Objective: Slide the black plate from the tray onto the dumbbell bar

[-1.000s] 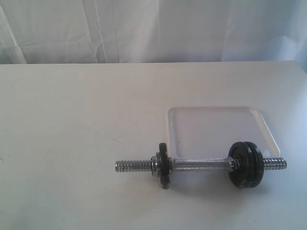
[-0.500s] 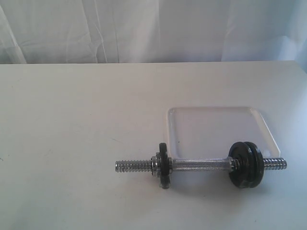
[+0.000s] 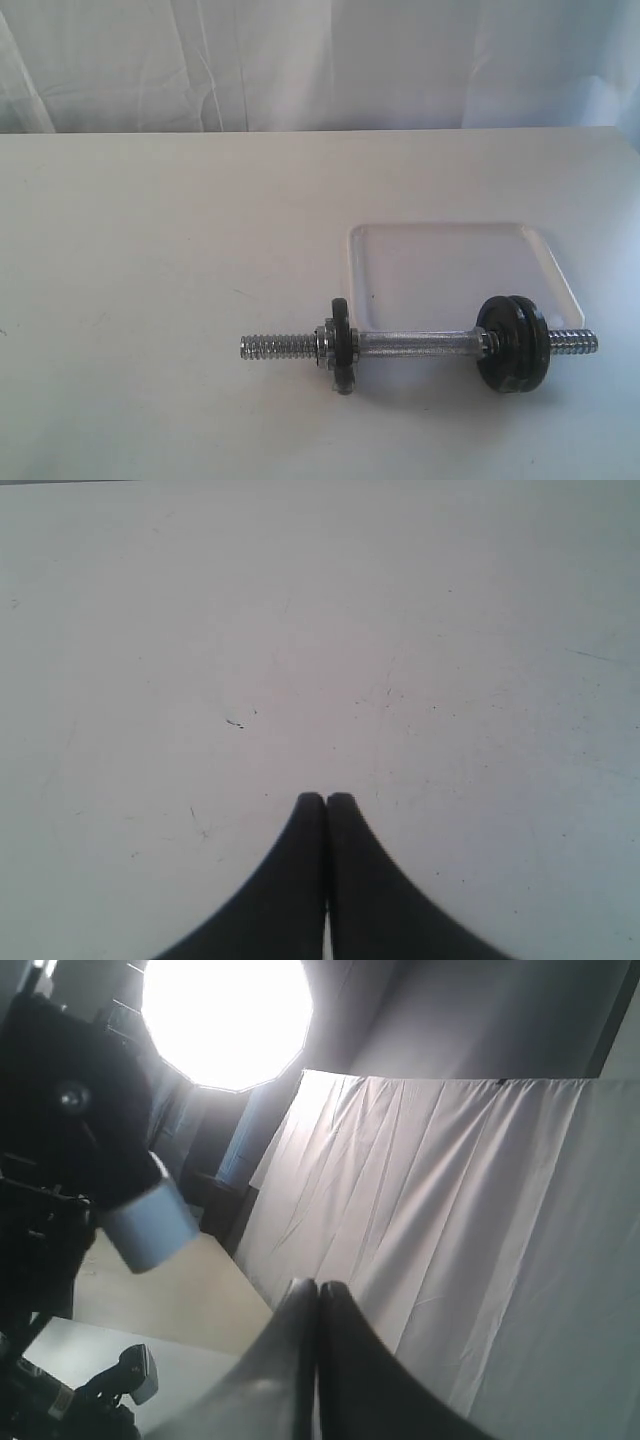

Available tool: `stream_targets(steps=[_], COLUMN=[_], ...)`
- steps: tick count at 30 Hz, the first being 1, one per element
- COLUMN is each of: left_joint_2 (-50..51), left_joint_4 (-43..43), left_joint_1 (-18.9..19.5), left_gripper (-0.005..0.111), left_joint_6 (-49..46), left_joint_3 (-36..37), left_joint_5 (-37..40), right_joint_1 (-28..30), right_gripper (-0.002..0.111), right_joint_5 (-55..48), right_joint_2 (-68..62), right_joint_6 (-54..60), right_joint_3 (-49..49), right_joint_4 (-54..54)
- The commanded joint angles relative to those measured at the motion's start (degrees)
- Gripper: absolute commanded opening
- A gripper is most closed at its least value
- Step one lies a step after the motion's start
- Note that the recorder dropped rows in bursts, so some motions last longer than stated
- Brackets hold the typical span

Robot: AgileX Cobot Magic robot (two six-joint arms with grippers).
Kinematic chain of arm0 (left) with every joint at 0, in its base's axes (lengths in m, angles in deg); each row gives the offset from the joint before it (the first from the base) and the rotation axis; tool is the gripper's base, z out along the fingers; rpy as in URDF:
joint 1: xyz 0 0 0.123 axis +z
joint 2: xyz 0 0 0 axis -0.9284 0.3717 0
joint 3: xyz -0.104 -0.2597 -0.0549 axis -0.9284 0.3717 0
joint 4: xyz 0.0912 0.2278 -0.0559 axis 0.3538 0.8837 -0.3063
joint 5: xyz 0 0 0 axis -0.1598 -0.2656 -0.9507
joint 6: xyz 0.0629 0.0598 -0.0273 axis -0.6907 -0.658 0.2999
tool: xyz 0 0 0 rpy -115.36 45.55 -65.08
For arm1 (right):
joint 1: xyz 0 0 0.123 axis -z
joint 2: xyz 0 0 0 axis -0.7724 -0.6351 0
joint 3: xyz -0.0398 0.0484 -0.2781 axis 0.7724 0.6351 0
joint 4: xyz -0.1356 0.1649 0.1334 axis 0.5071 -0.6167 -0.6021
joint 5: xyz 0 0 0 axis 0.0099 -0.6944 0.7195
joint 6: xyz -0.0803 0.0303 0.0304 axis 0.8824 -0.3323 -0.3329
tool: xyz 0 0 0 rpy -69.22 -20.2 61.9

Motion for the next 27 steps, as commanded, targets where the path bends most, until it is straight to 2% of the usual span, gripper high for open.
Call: stream_targets(steps=[1, 12, 20, 24, 27], left_joint_2=[-0.24, -0.24, -0.24, -0.24, -0.24], left_joint_4=[-0.68, -0.68, -0.68, -0.68, -0.68], left_joint_1=[-0.35, -0.35, -0.35, -0.35, -0.35], left_gripper=[0.0, 0.0, 0.0, 0.0, 0.0], left_joint_6=[0.36, 0.36, 0.36, 0.36, 0.36], left_joint_3=[0.3, 0.3, 0.3, 0.3, 0.3], left_joint_5=[-0.21, -0.21, -0.21, -0.21, -0.21], right_joint_1=[-0.03, -0.03, 0.08, 0.08, 0.08], right_gripper=[0.0, 0.0, 0.0, 0.0, 0.0], right_joint_5=[-0.19, -0.22, 0.46, 2.11, 7.14], right_joint_2=[2.5, 5.76, 10.38, 11.68, 11.68], right_joint_6=[0.57, 0.57, 0.46, -7.94, -20.77], right_joint_3=[1.25, 1.39, 8.47, 10.57, 10.57], right_joint_4=[0.57, 0.57, 2.27, 10.25, 17.09])
